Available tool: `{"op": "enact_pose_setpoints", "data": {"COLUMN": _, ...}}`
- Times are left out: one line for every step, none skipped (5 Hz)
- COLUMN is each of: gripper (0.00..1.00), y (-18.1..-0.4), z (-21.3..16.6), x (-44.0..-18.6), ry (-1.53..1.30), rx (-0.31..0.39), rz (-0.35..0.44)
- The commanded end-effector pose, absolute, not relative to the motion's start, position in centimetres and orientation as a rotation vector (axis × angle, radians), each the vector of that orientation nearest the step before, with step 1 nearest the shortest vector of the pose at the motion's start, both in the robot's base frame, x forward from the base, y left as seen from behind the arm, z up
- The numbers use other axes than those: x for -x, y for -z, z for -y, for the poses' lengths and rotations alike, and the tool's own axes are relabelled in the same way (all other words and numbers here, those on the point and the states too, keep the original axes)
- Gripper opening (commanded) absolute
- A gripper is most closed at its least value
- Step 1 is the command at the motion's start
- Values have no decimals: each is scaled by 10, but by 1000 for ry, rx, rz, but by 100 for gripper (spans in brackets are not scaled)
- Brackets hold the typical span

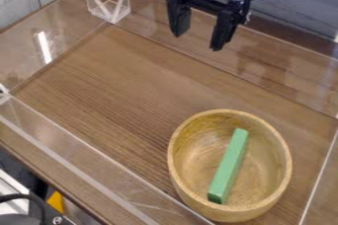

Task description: Remove the green block from inside the brown bowl and put it on the table

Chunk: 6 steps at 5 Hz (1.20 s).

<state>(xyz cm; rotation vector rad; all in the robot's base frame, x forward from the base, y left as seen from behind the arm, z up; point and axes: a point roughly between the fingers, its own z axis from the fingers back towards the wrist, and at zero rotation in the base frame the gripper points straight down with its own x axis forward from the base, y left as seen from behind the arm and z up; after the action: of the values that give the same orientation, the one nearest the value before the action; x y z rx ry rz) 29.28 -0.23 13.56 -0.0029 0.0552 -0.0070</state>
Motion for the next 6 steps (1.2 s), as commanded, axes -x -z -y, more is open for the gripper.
{"op": "enact_pose_setpoints", "data": {"gripper": 100, "y": -130, "z": -3, "x": -301, "ry": -3, "rx": -13, "rz": -24}}
{"op": "enact_pose_setpoints", "data": {"gripper": 100, "y": -125, "z": -13, "x": -312, "ry": -30, "rx": -34, "rz": 26}}
{"op": "enact_pose_setpoints", "data": {"gripper": 100, "y": -124, "z": -20, "x": -319, "ry": -61, "rx": -46, "rz": 63}}
{"op": "enact_pose_setpoints", "data": {"gripper": 100, "y": -124, "z": -26, "x": -325, "ry": -80, "rx": -52, "rz": 92}}
{"op": "enact_pose_setpoints", "data": {"gripper": 100, "y": -126, "z": -29, "x": -329, "ry": -92, "rx": -55, "rz": 115}}
{"op": "enact_pose_setpoints", "data": {"gripper": 100, "y": -128, "z": -32, "x": -333, "ry": -102, "rx": -56, "rz": 139}}
